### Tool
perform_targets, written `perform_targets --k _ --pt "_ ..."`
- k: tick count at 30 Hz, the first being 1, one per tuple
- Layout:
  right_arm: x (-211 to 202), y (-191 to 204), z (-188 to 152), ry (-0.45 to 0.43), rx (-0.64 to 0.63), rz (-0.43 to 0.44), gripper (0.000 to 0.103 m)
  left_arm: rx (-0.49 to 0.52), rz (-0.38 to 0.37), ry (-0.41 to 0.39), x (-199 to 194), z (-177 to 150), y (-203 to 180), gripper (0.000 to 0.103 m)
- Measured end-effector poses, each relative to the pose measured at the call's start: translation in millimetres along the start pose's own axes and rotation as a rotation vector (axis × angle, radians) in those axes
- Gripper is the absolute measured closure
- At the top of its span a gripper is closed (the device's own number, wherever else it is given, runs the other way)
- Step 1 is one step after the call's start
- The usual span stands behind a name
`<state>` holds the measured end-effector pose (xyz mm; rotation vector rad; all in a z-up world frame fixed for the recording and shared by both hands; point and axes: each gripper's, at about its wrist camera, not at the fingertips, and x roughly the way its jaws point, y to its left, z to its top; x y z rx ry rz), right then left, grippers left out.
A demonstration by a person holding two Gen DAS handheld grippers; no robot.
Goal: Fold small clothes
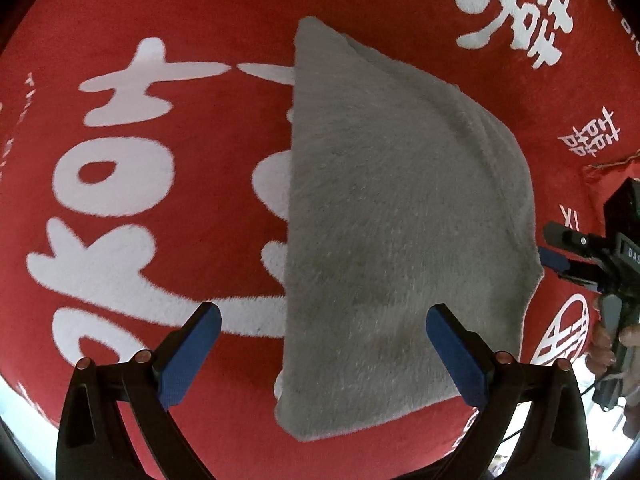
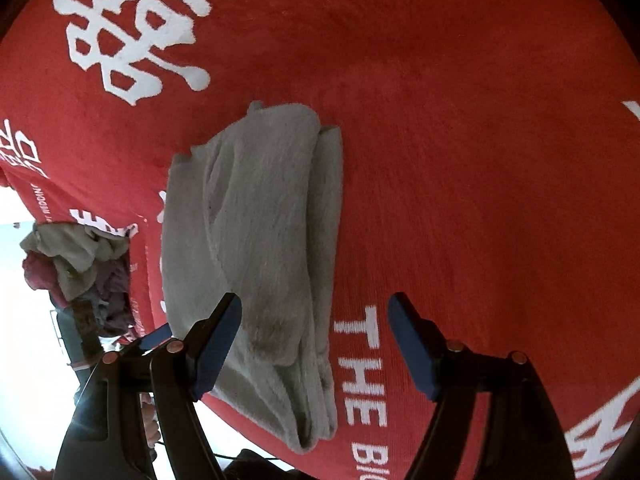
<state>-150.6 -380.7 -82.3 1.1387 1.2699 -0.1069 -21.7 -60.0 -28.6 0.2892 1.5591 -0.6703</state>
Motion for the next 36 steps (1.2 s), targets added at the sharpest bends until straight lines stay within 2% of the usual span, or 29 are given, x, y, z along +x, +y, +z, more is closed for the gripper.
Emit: perform_targets --k 17,22,26,33,36 --pt "16.6 -14.9 20.6 0.060 -0.018 0.071 0.024 0.040 0.004 0.027 17.3 10.0 -12.7 0.000" --pt "20.0 -16.2 25.7 0.079 -0.041 0.131 0.024 0.090 -0.050 0.035 23.1 13.6 -16.2 0.000" --pt "29.2 -20.0 32.0 0.115 -0.044 0.202 0.024 0.095 -0.149 0.081 35.0 19.1 -10.0 0.000" --pt "37.7 -25.8 45.0 0.128 -0.052 0.308 0.022 0.121 -0.222 0.054 35.5 32.9 -20.3 0.000" --pt "45.1 -20.3 52.4 0.132 -0.075 0.360 0.022 0.131 -0.202 0.047 39.6 37.2 -28.9 0.000"
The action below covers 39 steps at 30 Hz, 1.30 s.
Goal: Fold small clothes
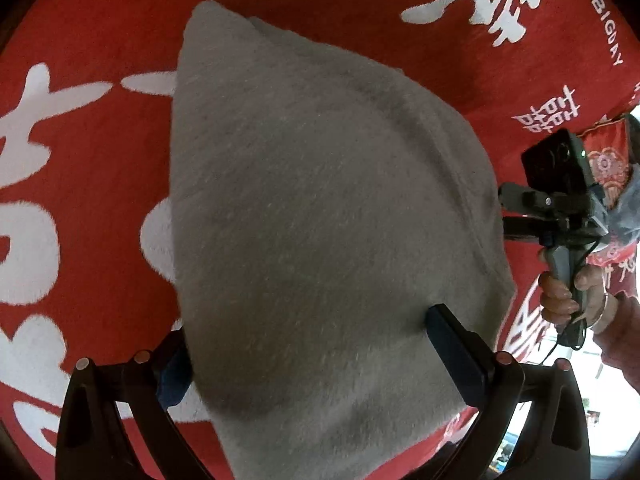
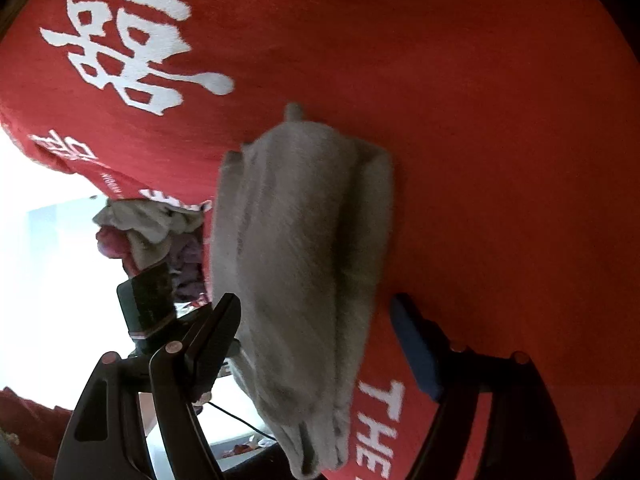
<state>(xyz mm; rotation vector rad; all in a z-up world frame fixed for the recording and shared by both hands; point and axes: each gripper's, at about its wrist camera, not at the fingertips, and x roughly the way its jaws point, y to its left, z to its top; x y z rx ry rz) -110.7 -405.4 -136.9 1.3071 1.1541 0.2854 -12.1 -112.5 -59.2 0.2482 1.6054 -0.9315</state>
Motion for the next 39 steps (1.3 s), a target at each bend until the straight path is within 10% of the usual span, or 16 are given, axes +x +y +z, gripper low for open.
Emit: perform_targets --k 9,15,27,34,39 --pt "24.8 5.6 13.7 -0.005 0.006 0.082 0.022 0.003 0.061 -0.013 6.5 1.3 -14.1 0.000" --pt "14.5 -14.1 5.0 -0.038 0.125 0.074 0.050 0.009 0.145 -0.023 9.5 -2.2 -31.3 0.000" --pt "10.0 -15.7 7.0 -0.048 0.139 0.058 0.048 0.007 0.166 -0.046 7.1 -7.5 -34.4 0.000" --pt "7.8 5.6 1.1 -0.074 0.119 0.060 0.065 0.056 0.153 -0.125 -14.3 -20.7 -39.6 0.050" --pt "3.7 24.5 -9.0 -0.090 0.140 0.157 0.065 0.033 0.023 -0.165 -40.5 -31.9 -31.4 0.056"
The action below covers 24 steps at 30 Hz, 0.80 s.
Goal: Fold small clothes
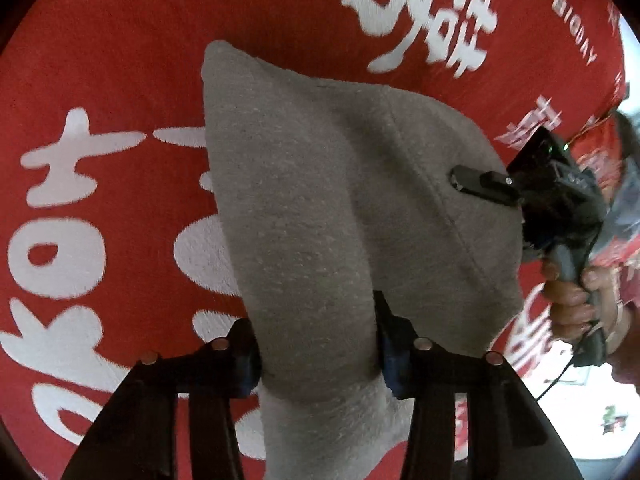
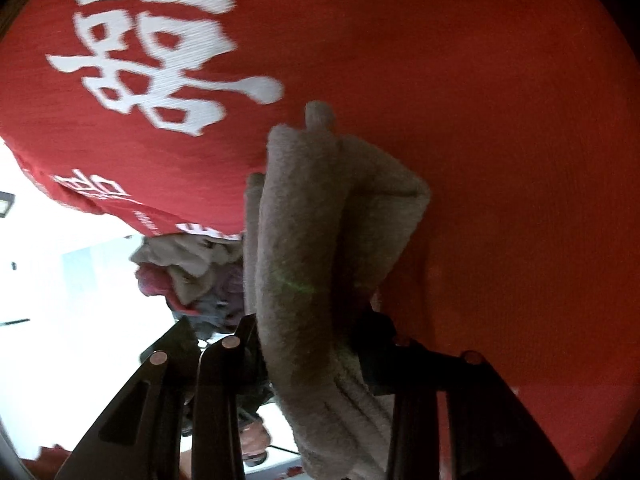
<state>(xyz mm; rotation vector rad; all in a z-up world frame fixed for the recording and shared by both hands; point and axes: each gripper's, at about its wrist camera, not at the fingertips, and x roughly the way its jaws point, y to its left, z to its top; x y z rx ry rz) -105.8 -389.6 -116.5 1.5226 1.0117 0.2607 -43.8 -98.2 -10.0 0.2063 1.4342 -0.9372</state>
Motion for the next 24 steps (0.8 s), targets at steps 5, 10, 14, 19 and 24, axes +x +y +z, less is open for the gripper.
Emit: perform_targets --k 5,10,14,19,24 --pt "-0.2 26.8 -19.7 -0.007 -0.019 0.022 0.065 -0.027 -0.068 -0.030 -28.8 -17.3 8.8 0.056" --pt "9.2 59.8 -53.2 -0.012 -0.047 0.017 0.065 -0.001 -0.058 -0.045 -74.4 -44.6 28.2 0.056" --pt "37.3 78.6 -92.4 -0.007 -0.041 0.030 0.065 0.026 -0.004 -0.033 -110.4 -73.5 54.2 0.056" --pt "88.6 74.4 -129.1 0.011 -0.022 0.041 0.065 -0.007 0.052 -0.010 -112.3 -101.4 97.0 0.056" --pt "140.3 59.7 -130.4 0.029 -0.034 -0.062 0.065 -0.054 0.154 0.021 -83.9 -118.7 137.8 0.053"
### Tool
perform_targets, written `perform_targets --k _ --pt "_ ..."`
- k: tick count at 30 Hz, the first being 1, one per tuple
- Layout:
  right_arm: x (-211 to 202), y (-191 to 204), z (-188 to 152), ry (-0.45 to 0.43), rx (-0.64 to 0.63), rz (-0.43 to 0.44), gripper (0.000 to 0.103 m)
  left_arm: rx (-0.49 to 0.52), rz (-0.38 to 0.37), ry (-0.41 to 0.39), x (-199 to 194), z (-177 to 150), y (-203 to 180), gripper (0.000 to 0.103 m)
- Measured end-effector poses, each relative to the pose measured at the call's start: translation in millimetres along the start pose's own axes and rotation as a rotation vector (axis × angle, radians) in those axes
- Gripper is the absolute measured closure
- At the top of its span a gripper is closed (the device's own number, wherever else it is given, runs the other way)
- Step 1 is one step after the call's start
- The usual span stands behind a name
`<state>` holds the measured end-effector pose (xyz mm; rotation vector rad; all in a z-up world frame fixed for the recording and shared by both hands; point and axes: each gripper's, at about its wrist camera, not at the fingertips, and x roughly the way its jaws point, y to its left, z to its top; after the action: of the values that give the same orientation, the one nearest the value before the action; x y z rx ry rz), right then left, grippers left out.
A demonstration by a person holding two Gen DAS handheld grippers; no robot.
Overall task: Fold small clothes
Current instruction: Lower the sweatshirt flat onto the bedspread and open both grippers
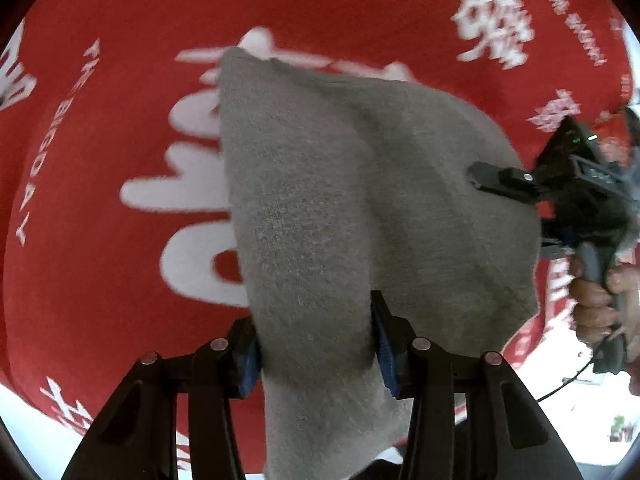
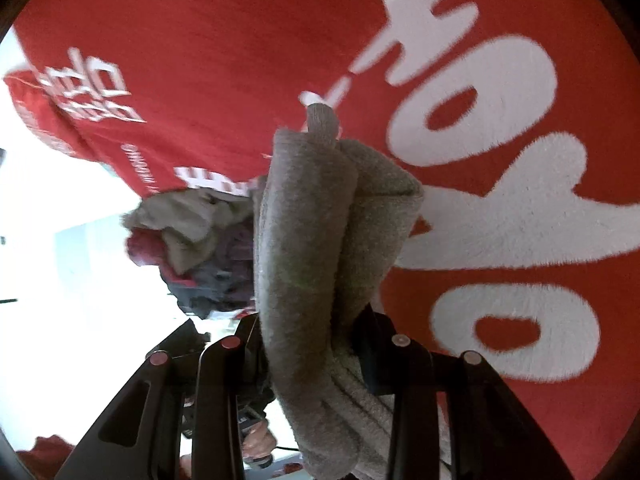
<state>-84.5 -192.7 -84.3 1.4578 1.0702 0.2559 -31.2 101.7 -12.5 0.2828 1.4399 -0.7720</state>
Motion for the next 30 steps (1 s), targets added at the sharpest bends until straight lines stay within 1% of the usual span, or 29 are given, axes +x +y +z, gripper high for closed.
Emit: perform_targets --k 2,4,5,6,7,8,9,11,12,13,14,16,17,19,22,24,25,26,28,30 --pt "10.5 -5.1 5.2 0.000 -0.024 -0.112 0.061 -0.035 -0.006 -0.021 -1.6 -3.9 9.5 0.044" --pt "7.8 -7.5 10.7 -0.022 -0.030 -0.233 0.054 -0.037 0.007 -0.031 -6.5 -4.9 10.4 0.044" --pt "5.4 -6.5 11.1 -0.030 -0.031 -0.262 0.051 -0.029 0.029 -0.035 -10.4 -6.0 9.3 0.043" --pt "0.4 -2.9 10.1 -0.042 -0.045 -0.301 0.046 -0.020 0.056 -0.039 -14.5 -7.2 7.8 0.040" --pt "-4.3 0.2 8.0 -0.050 -0.063 -0.334 0.043 -0.013 0.085 -0.043 -18.5 -8.3 6.1 0.029" --pt "-9.3 6.5 4.6 -0.058 -0.083 -0.372 0.042 -0.007 0.118 -0.059 -24.4 -9.4 4.3 0.022" --pt "-13.0 13.0 0.3 -0.063 -0.099 -0.406 0.042 -0.004 0.132 -0.072 -29.0 -8.9 1.7 0.021" --pt "-21.5 21.7 -11.8 -0.068 -0.121 -0.446 0.042 -0.003 0.158 -0.084 -37.7 -10.3 0.9 0.021" --pt "-24.9 24.7 -19.8 -0.069 -0.128 -0.452 0.042 -0.008 0.163 -0.085 -38.7 -9.4 -1.4 0.021" --pt "-26.2 28.2 -29.0 -0.064 -0.129 -0.444 0.042 -0.013 0.167 -0.085 -40.4 -9.7 -1.7 0.015" --pt "-27.0 29.1 -32.2 -0.062 -0.126 -0.432 0.042 -0.020 0.175 -0.081 -41.8 -9.9 -2.4 0.000" --pt "-21.7 27.1 -43.4 -0.041 -0.103 -0.396 0.042 -0.023 0.190 -0.088 -44.1 -9.0 -4.4 0.000" --pt "-17.8 22.9 -47.5 -0.027 -0.089 -0.395 0.045 -0.017 0.199 -0.085 -45.1 -10.1 -5.9 0.000" --pt "-6.9 16.5 -51.5 0.003 -0.071 -0.405 0.091 -0.010 0.216 -0.075 -45.9 -11.6 -8.2 0.000" --pt "-1.9 26.3 -56.8 -0.019 -0.144 -0.467 0.091 -0.010 0.215 -0.077 -48.9 -14.5 -10.4 0.000" --pt "-1.6 26.2 -61.6 -0.023 -0.202 -0.546 0.092 -0.011 0.199 -0.072 -46.9 -16.3 -11.1 0.000" --pt "2.3 22.9 -63.0 -0.012 -0.234 -0.599 0.092 -0.012 0.202 -0.067 -45.1 -16.8 -11.5 0.000" --pt "6.5 15.6 -63.7 -0.003 -0.250 -0.624 0.092 -0.015 0.208 -0.054 -42.7 -17.3 -11.9 0.000" --pt "3.9 7.1 -62.9 -0.021 -0.226 -0.594 0.091 -0.024 0.208 -0.041 -41.9 -18.0 -12.4 0.000" --pt "-2.1 9.4 -65.9 -0.032 -0.228 -0.592 0.089 -0.022 0.216 -0.040 -44.7 -19.4 -14.7 0.000"
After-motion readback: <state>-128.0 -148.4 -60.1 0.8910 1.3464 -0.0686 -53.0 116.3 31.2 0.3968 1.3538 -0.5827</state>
